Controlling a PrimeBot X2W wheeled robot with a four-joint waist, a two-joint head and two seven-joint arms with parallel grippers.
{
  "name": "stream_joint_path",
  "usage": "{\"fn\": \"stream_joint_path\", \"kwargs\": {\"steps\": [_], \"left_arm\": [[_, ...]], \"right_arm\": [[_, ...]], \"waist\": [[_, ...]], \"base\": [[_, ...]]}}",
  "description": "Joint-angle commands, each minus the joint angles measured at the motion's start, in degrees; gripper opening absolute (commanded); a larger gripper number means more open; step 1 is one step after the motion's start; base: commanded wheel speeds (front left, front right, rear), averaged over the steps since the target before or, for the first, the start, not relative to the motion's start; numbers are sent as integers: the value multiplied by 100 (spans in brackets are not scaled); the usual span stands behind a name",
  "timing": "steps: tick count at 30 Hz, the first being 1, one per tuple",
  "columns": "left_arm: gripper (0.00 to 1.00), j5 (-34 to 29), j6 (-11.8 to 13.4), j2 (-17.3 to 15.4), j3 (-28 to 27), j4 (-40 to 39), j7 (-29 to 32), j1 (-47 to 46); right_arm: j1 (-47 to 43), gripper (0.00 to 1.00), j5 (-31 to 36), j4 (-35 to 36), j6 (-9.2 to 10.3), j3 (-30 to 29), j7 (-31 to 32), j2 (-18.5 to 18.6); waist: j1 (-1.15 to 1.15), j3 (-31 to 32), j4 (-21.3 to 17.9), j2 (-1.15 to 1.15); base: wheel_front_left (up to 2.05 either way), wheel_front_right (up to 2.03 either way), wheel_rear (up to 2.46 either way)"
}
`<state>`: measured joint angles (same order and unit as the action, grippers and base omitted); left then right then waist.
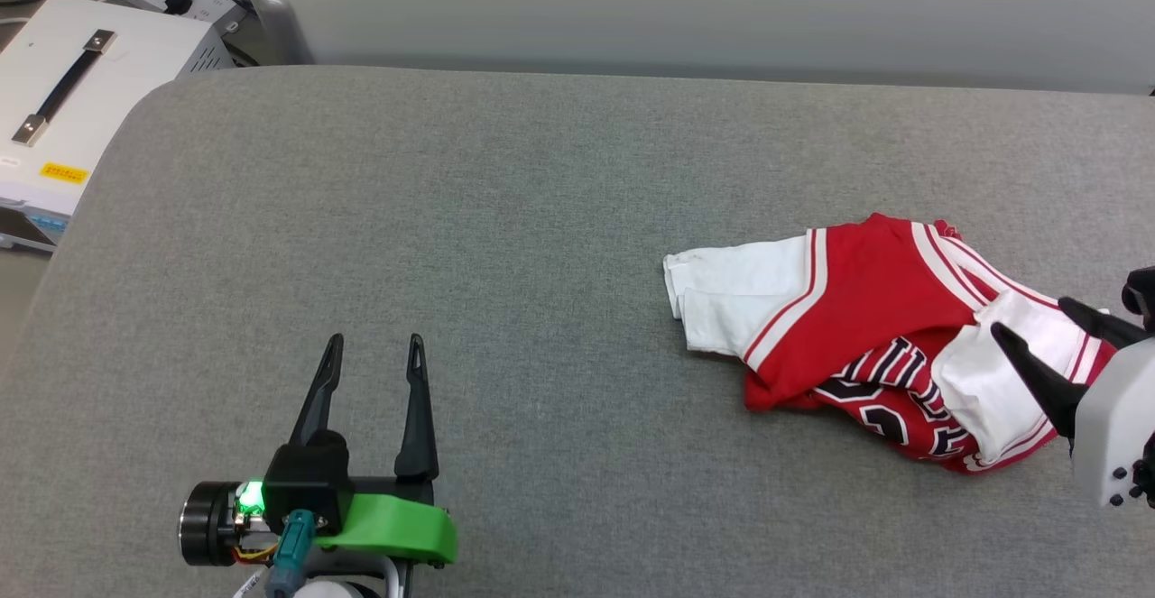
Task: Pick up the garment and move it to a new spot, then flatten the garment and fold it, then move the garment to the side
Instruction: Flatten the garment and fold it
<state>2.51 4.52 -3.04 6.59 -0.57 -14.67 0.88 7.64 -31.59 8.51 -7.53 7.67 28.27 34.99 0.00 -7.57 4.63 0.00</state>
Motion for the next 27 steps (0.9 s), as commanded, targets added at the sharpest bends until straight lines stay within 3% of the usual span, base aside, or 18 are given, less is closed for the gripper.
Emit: {"fn": "stream_joint_path", "kwargs": {"steps": [1, 5, 8, 20, 21, 22, 27], "left_arm": [[100, 12, -26, 16, -6, -21, -33, -3], [100, 41, -10, 16, 23, -37, -33, -44], [100, 86, 9, 16, 61, -48, -33, -136], [100, 127, 52, 16, 103, -21, -33, -366], [100, 129, 64, 16, 91, -14, -33, -356], [100, 128, 70, 16, 77, -7, -33, -340], [100, 144, 69, 16, 67, 37, -33, -259]], "right_arm": [[-101, 100, -62, 112, 4, 88, 388, 164], [-129, 100, -143, 77, 4, 273, 853, 273], [-29, 100, -178, -368, 4, 591, 964, 265], [569, 100, -11, -2266, 4, 1781, 214, 78], [614, 31, -71, -2337, 4, 1850, 66, 53], [657, 0, -84, -2372, 4, 1895, -65, 53], [970, 0, 144, -2332, 4, 2065, -830, 190]], "waist": [[0, -49, 35, 0], [0, -156, 96, 0], [0, -358, 191, 0], [0, -694, 359, 0], [0, -672, 347, 0], [0, -646, 331, 0], [0, -454, 222, 0]], "base": [[0, 0, 0], [0, 0, 0], [0, 0, 0], [0, 0, 0], [0, 0, 0], [0, 0, 0], [0, 0, 0]]}}
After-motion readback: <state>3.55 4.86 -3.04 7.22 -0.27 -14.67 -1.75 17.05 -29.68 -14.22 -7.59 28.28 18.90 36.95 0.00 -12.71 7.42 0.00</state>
